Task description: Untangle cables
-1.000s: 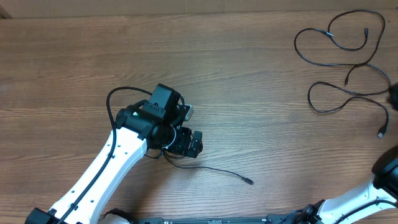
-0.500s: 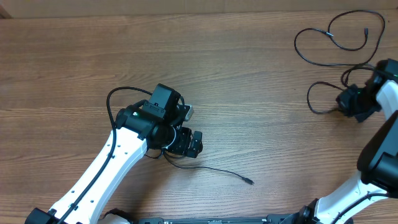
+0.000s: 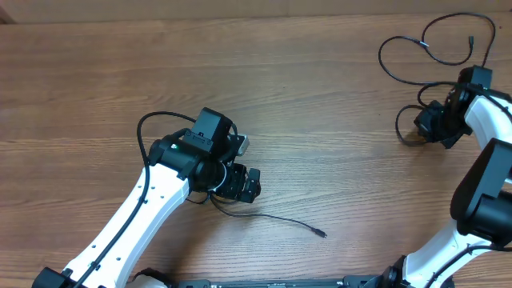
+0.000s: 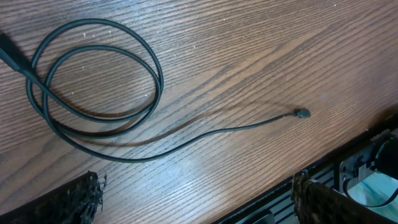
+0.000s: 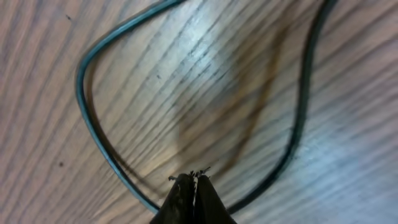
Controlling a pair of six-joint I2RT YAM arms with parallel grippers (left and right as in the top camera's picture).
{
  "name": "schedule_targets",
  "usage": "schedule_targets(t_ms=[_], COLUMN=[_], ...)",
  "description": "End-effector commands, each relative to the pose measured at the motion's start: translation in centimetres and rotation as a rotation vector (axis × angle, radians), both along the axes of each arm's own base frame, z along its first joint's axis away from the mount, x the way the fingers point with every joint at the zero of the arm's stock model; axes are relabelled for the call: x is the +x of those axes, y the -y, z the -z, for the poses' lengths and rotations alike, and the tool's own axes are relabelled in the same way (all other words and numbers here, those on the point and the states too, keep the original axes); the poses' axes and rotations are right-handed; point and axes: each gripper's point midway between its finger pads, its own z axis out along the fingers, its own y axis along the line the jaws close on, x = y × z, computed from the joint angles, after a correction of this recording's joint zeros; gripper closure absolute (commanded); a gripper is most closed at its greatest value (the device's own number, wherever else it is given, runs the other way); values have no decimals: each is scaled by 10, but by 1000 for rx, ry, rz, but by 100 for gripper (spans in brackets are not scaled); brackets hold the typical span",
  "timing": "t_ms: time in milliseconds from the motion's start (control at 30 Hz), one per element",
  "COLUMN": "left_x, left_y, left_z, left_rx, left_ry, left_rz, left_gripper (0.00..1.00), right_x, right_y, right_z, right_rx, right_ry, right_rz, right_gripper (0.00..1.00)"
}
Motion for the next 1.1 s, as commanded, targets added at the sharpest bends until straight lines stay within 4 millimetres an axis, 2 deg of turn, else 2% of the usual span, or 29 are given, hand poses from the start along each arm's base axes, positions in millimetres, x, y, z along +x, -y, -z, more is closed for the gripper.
schedule_targets(t_ms=[0,133,233,333,433,533,567,700,867,1067], left_x=[4,4,4,4,4,4,4,4,4,4], left_y=[3,3,3,3,3,3,3,3,3,3], left_z=[-10,-10,-10,-10,-10,-10,-10,-10,-10,-10], left_rx=[-14,-14,-14,-14,-14,-14,-14,-14,-14,-14], left_ry=[37,37,37,37,37,37,37,37,37,37], left_rz=[2,2,2,2,2,2,2,2,2,2], left_gripper=[0,0,1,0,0,0,0,0,0,1], right_x=[20,6,-17,-41,-46,-42,-40,-38,-23,-10], right_y=[35,79,106,120,111,92,80,63,47,39], right_z=[-45,-71,-70,-54,-33,-14,-2,17,19,17], right_rx=[-85,-193,-262,-281,-215,-127,-95,-85,-55,-51], right_ry=[85,50,-18,-82,-79,-47,-36,-36,8,56], right_rz=[52,139,201,244,264,245,225,189,143,46], right_gripper=[96,96,96,96,96,96,96,96,96,96])
